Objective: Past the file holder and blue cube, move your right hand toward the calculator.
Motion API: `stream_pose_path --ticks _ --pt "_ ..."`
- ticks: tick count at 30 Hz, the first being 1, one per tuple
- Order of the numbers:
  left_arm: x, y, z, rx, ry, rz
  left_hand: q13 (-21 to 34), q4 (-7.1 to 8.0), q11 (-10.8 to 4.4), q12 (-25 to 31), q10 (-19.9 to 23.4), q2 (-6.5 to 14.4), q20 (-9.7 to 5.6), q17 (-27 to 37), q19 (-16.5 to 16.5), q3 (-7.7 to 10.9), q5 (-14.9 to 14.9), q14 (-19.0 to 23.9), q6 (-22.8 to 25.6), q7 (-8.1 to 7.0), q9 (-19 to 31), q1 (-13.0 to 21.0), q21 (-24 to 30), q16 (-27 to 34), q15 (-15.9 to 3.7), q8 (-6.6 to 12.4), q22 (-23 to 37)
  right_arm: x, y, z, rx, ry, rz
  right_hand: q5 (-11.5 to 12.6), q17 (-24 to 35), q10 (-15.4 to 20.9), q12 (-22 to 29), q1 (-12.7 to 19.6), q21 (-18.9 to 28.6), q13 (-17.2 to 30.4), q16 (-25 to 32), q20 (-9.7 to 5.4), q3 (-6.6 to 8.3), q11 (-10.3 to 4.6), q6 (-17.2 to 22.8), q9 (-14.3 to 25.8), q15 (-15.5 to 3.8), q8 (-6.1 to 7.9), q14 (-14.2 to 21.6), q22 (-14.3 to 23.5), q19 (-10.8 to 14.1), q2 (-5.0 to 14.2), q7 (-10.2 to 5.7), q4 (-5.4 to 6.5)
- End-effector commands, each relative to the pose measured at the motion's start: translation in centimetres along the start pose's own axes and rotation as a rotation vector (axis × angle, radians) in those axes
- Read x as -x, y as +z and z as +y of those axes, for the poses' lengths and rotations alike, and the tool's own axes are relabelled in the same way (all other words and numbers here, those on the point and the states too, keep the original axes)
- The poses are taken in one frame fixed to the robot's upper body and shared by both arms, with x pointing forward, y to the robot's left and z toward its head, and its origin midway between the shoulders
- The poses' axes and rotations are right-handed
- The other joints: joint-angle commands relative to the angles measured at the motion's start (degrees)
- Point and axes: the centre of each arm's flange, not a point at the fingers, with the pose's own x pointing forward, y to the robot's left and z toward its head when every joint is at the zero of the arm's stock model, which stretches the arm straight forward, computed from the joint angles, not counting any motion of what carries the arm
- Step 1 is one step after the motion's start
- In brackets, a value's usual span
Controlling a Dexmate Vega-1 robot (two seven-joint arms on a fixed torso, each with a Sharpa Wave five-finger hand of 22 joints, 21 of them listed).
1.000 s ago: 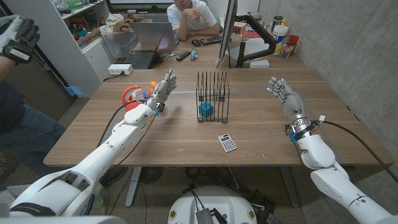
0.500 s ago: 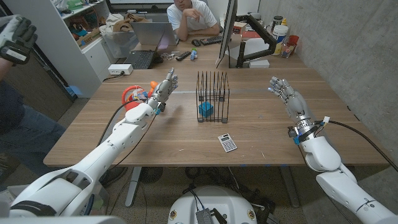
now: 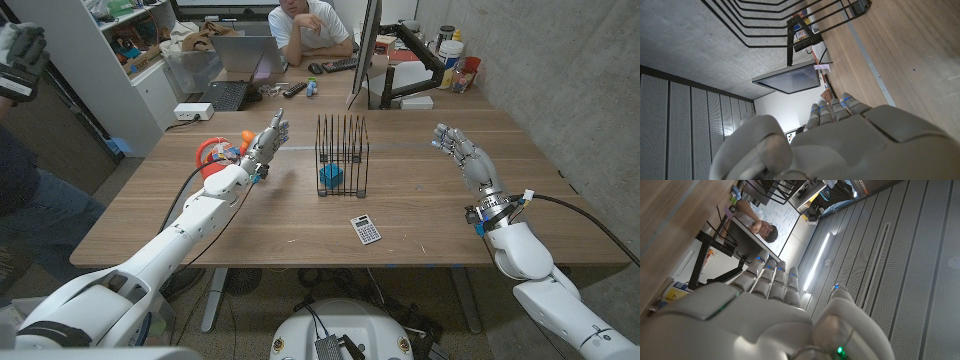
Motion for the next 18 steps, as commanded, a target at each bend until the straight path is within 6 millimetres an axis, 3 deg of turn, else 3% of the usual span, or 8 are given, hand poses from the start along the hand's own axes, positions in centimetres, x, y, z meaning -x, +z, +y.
stream_pose_path --ticks 1,18 --pt "-0.3 0.5 -0.5 -0.009 -0.009 -0.005 0.3 0.02 0.07 0.2 -0.2 0.3 -0.12 0.2 -0.4 -0.47 -0.4 -0.4 0.1 0.11 0.2 0.2 0.3 0.0 0.05 0.18 0.2 0.5 0.9 0.5 0.037 0.018 -0.035 0.4 0.1 0.4 0.1 0.1 -0.2 0.3 -0.3 -0.53 0.08 -0.06 0.2 0.1 0.11 -0.08 0.4 0.2 0.6 -0.42 -0.44 -0.24" --pt "-0.6 0.7 -0.8 -0.008 -0.017 -0.009 0.3 0.01 0.15 0.2 -0.2 0.4 -0.07 0.2 -0.5 -0.67 -0.4 -0.4 0.2 0.15 0.2 0.3 0.4 0.0 0.11 0.17 0.2 1.1 1.2 1.7 0.068 0.049 -0.067 0.7 0.0 1.0 0.1 1.0 -0.6 0.3 -0.3 -0.26 0.27 -0.63 0.6 0.1 -0.14 -0.05 1.0 0.2 1.0 -0.59 -1.03 -1.02"
